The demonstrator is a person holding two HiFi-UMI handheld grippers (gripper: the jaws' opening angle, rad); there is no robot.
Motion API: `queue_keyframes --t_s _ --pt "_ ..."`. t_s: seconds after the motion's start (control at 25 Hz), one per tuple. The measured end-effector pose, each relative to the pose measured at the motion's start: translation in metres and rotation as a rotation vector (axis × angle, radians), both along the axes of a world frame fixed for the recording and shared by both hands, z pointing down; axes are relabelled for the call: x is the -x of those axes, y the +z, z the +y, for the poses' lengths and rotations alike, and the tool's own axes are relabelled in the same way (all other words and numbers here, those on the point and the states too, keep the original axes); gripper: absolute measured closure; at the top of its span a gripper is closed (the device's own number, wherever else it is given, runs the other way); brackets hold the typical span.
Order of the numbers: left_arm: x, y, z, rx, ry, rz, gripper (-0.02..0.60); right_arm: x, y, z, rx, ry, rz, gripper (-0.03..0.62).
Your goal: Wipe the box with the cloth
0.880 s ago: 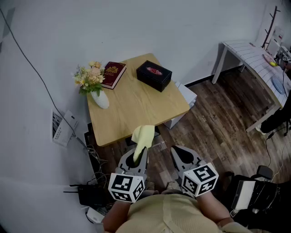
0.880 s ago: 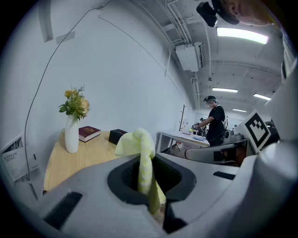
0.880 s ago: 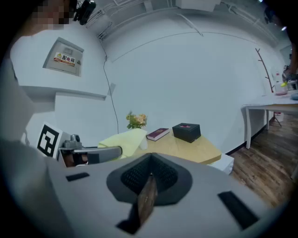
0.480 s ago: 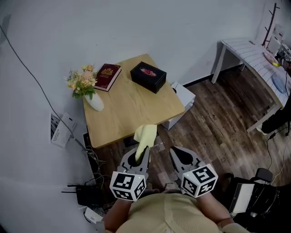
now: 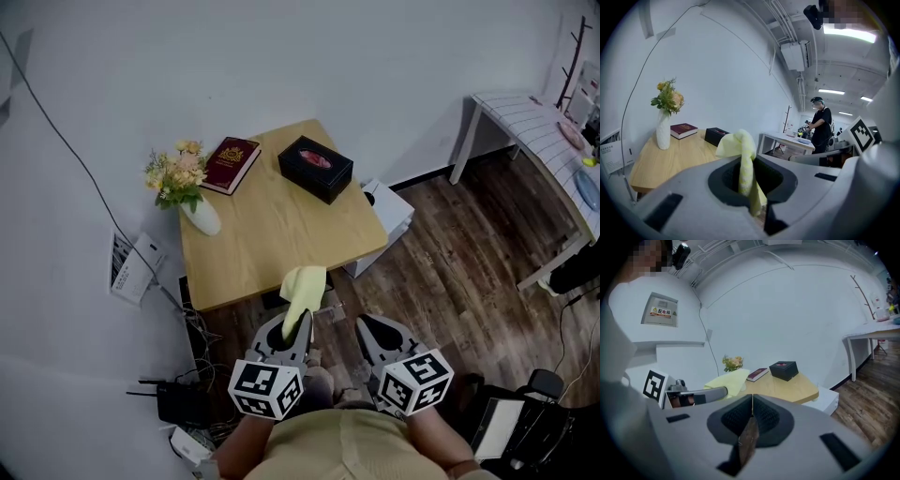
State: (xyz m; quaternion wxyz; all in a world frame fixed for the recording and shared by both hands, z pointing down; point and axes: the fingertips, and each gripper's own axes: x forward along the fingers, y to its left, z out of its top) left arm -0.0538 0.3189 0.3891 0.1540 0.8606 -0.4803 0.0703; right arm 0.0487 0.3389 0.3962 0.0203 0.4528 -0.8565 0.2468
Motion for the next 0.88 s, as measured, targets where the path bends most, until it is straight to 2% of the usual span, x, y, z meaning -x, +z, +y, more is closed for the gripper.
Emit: queue_keyframes --t_s 0.32,0.88 --pt "0.005 0.004 -0.051 -0.002 0.028 0.001 0.546 0.006 0.004 -0.048 0.013 0.020 0.007 0.563" --pt "0.030 0.002 -0.152 0.011 0.117 0.003 0.546 0.038 -0.002 -0.150 0.032 0.064 0.052 0.563"
